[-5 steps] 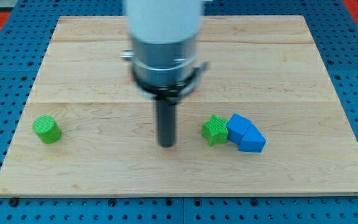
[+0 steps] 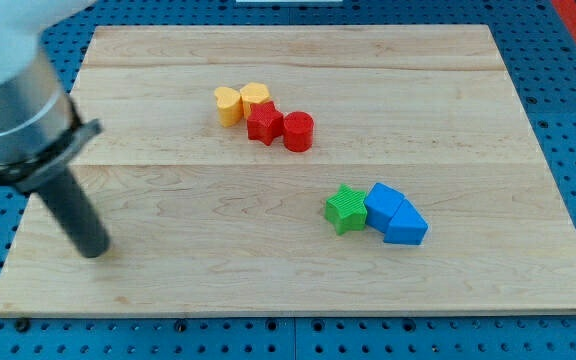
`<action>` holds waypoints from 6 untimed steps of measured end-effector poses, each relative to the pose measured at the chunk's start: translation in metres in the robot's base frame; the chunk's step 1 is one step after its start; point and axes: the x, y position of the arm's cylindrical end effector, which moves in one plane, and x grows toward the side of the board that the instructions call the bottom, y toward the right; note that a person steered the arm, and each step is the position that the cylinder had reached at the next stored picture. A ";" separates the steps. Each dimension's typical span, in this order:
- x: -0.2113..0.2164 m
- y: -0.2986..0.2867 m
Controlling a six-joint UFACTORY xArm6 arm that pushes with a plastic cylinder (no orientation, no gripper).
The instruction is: Push green circle towards bottom center
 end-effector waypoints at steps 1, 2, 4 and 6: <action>-0.009 -0.078; -0.043 -0.075; -0.047 0.107; -0.068 0.043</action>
